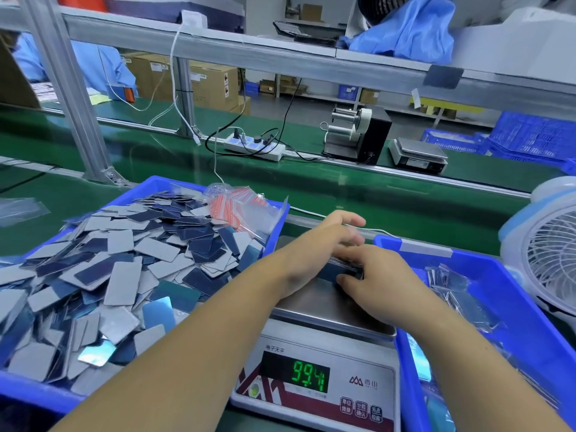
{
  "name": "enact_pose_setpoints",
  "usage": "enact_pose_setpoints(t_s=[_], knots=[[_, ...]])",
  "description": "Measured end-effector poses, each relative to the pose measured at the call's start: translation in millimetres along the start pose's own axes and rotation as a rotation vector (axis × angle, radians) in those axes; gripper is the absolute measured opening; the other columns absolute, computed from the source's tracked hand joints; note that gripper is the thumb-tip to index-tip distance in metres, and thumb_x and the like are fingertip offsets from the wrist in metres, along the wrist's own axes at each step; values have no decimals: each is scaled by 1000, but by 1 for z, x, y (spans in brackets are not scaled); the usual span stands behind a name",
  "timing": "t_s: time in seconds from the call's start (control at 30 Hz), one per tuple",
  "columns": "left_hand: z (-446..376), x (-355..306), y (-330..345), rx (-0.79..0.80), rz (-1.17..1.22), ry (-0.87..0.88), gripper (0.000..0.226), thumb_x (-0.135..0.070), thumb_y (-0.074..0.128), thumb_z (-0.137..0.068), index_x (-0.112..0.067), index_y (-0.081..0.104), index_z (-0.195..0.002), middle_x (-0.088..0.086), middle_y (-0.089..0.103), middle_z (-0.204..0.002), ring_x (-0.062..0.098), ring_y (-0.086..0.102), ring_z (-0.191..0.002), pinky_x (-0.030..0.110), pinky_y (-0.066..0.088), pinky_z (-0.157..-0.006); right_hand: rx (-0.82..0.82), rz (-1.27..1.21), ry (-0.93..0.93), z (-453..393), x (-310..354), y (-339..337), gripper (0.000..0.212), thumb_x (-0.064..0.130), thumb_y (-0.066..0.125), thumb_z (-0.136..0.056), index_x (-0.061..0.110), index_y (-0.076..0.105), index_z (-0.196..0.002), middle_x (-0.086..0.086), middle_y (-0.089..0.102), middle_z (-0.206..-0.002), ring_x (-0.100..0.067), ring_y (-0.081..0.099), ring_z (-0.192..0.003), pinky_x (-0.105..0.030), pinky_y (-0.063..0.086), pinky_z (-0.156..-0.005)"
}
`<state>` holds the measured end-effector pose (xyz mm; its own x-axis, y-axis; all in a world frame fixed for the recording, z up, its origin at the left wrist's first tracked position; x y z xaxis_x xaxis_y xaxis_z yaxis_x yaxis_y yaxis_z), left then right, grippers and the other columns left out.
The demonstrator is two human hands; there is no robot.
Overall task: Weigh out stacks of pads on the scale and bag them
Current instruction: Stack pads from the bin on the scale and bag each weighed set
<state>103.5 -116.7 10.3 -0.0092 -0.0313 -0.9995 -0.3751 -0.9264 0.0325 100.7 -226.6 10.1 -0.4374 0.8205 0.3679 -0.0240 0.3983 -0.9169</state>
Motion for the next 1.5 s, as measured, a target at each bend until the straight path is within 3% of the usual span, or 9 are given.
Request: enact_pose_setpoints(t_s=[0.13,0.23,0.4,0.63,0.8,1.0,1.13,1.27,1.5], knots=[[-3,-5,-17,-100,-89,34,28,-31,52,-77,-31,58,-104,2,64,-110,18,60,-111,33,42,-106,21,106,16,0,-1,2,34,31,59,-89,43,60,-120,14,50,-89,-14,49,-86,-33,45,-75],[-2,-11,-59,-350,-438,96,19,-15,55,-91,-33,62,-92,-11,66,-94,10,61,-91,20,46,-77,18,87,5,1,1,1,22,31,61,-89,37,66,-110,15,55,-91,-11,52,-88,-29,43,-76],[7,-3,-123,-658,-689,-40,25,-11,48,-90,-31,63,-90,-11,61,-87,7,55,-65,22,40,-54,52,-404,153,4,-2,-3,15,26,76,-81,32,67,-92,12,68,-80,-1,61,-67,-23,49,-71],[-3,26,-144,-597,-1147,-307,47,-13,48,-96,-38,58,-134,-4,48,-149,34,42,-131,39,42,-101,56,-177,198,4,-5,1,3,40,70,-84,41,68,-83,18,61,-97,2,57,-86,-22,40,-71],[-9,35,-134,-462,-1367,-460,31,-16,48,-89,-27,66,-111,-2,52,-135,32,27,-129,45,24,-103,21,-242,210,4,-10,-1,23,40,70,-85,40,67,-108,21,59,-105,6,54,-95,-15,39,-75],[-4,23,-141,-692,-1212,-361,35,-7,52,-88,-28,70,-110,5,62,-100,32,33,-129,34,31,-87,-81,-277,194,3,-12,-6,15,37,69,-86,42,64,-100,21,62,-100,8,50,-79,-20,37,-72],[6,5,-134,-786,-973,-48,37,-2,55,-87,-26,75,-106,-7,67,-92,16,50,-116,24,38,-83,-168,-316,194,3,-13,-11,12,31,68,-86,39,66,-95,20,64,-93,8,51,-68,-19,38,-68],[10,-15,-102,-598,-453,222,27,-3,68,-83,-29,72,-74,-15,70,-69,-9,58,-62,6,43,-56,-250,-408,212,3,-14,-17,9,27,67,-87,36,66,-89,18,65,-83,1,51,-57,-21,39,-61],[10,-20,-56,-163,-41,299,29,3,74,-82,-26,75,-81,-7,71,-78,6,63,-73,18,51,-66,-242,-667,183,4,-7,-16,13,42,73,-82,33,69,-90,19,69,-81,4,58,-60,-11,41,-56]])
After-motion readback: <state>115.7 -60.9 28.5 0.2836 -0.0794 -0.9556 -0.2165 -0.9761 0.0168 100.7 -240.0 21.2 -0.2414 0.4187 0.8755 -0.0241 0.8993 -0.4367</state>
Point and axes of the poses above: each hand's wrist, its own z-axis away from the middle knuckle, its own y-axis out of the palm, x = y × z, the point moved 5 cm from there along -z, towards the middle knuckle
